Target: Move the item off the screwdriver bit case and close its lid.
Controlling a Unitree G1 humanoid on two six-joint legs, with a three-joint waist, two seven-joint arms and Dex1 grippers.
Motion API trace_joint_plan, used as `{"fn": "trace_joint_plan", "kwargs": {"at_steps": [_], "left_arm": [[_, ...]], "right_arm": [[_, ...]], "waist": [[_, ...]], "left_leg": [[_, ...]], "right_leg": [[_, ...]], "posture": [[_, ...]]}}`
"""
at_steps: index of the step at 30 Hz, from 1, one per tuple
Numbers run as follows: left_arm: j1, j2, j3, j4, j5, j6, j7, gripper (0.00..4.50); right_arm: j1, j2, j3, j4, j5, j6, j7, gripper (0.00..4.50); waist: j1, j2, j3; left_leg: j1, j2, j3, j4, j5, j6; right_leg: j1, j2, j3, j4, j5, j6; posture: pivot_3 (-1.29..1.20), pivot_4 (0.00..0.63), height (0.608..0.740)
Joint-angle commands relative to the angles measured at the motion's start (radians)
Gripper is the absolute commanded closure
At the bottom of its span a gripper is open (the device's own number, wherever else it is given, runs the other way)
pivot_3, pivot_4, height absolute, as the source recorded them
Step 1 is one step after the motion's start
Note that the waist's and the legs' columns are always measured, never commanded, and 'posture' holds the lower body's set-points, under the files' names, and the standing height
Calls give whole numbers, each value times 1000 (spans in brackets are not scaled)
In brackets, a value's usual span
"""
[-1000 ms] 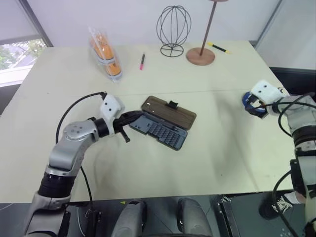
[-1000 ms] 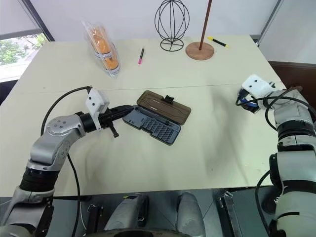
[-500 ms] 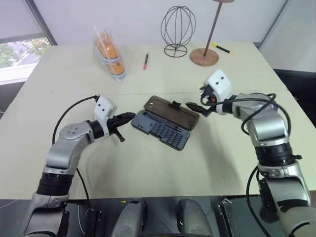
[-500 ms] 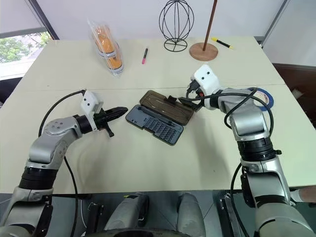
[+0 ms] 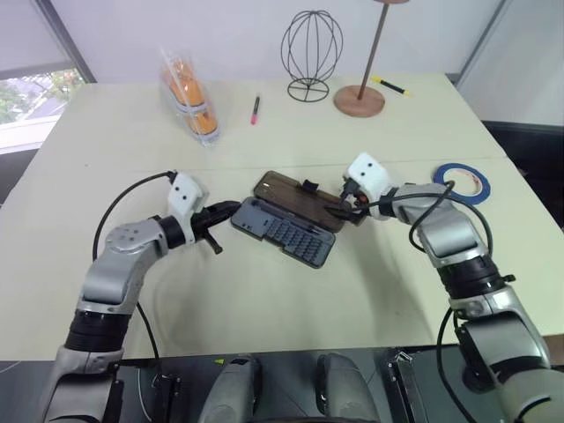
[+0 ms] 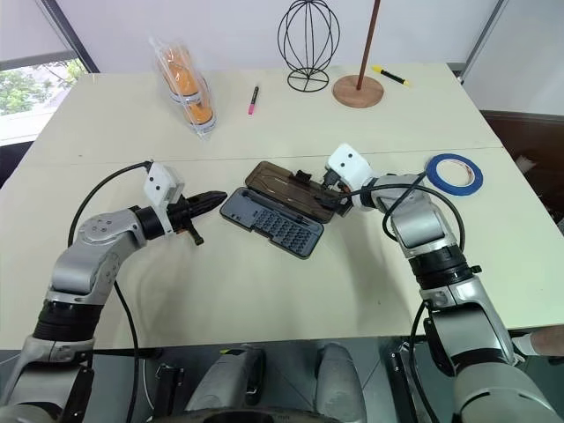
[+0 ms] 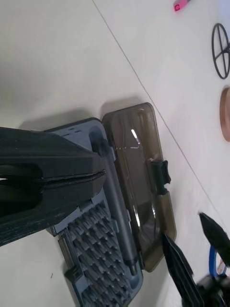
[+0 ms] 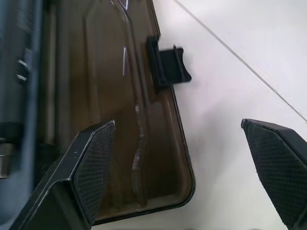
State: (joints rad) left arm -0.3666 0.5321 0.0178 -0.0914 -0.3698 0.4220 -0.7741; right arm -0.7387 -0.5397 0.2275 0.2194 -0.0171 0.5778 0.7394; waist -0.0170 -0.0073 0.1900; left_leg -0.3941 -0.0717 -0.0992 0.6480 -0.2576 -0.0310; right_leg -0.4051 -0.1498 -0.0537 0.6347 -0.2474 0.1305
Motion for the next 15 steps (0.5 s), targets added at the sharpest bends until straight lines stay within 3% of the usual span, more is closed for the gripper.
{"fn": "trace_joint_plan", "kwargs": {"at_steps": [1, 11, 14, 15], "left_arm": [[-2, 5, 29, -46, -14, 5, 14, 4500], [18, 1, 59, -94, -56, 48, 45, 4500], [18, 2, 77, -122, -106, 88, 39, 4500], [20, 4, 85, -137, -128, 109, 34, 4500]], "right_arm": [[-51, 10, 1, 82, -16, -77, 7, 119], [-149, 40, -7, 365, -19, -163, 60, 119], [-151, 40, -1, 382, -23, -168, 81, 832], [-150, 40, 0, 386, -25, -172, 87, 1347]], "waist": [[0, 0, 0], [-2, 0, 0], [-2, 0, 0], [-1, 0, 0]], "left_leg": [[0, 0, 0, 0, 0, 0], [0, 0, 0, 0, 0, 0], [0, 0, 0, 0, 0, 0], [0, 0, 0, 0, 0, 0]], "right_leg": [[0, 0, 0, 0, 0, 0], [0, 0, 0, 0, 0, 0], [0, 0, 0, 0, 0, 0], [0, 0, 0, 0, 0, 0]], "posture": [[0, 150, 740], [0, 150, 740], [0, 150, 740], [0, 150, 740]]}}
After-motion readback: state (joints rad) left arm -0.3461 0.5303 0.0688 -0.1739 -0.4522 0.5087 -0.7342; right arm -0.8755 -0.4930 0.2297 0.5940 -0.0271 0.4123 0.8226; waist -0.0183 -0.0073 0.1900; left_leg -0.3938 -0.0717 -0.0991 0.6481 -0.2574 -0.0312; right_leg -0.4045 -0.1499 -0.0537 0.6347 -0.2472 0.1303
